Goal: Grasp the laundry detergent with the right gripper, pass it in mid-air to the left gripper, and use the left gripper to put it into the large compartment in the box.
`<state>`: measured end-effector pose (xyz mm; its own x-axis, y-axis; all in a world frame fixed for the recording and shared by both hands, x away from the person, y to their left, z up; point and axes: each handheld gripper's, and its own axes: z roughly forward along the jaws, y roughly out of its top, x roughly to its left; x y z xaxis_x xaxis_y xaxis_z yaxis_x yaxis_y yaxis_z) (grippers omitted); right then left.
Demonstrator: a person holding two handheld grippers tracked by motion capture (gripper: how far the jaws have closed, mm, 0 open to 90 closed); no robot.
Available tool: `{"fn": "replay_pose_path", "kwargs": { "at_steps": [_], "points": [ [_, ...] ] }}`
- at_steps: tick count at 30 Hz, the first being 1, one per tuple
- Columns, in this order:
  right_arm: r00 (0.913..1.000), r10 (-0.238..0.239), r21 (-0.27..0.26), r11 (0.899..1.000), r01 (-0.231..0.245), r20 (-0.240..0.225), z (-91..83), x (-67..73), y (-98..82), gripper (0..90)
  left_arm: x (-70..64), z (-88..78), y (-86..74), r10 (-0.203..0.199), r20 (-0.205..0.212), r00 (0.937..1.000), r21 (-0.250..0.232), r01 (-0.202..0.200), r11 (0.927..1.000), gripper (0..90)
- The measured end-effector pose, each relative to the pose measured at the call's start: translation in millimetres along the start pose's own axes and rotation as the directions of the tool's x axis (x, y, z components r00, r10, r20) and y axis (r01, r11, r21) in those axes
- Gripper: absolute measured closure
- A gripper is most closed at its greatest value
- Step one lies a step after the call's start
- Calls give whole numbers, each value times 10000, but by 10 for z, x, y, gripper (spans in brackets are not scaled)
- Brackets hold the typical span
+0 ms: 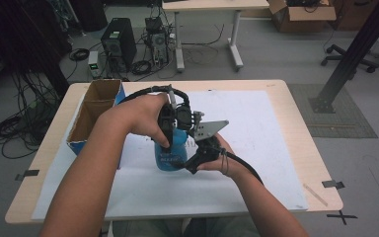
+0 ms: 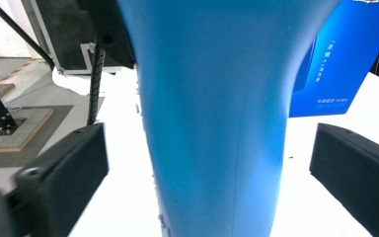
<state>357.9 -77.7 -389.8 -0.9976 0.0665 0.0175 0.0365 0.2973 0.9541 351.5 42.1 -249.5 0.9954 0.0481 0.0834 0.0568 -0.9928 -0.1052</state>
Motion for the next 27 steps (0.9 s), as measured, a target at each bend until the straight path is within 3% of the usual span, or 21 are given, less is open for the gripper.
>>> {"fn": "replay_pose_path", "kwargs": {
  "at_steps": [7,14,21,25,27],
  "points": [
    [9999,31,-16,10000,-30,146,-104,-20,22,0,16,-13,-28,-134,91,9999,-48,135,9999,386],
    [9998,147,8,9999,-147,144,-318,-62,44,0,45,-85,-61,-246,97,9996,-151,248,9996,385],
    [9990,-291,629,9977,269,350,-568,-90,115,0,58,-161,-103,-276,221,9994,-602,289,9978,385],
    [9974,-461,1114,9930,396,562,-708,-111,151,1,53,-173,-134,-505,134,9986,-855,514,9950,384],
    [9962,-543,1344,9899,448,680,-790,-124,166,2,44,-173,-139,-800,180,9966,-811,812,9934,384]
  ]
}}
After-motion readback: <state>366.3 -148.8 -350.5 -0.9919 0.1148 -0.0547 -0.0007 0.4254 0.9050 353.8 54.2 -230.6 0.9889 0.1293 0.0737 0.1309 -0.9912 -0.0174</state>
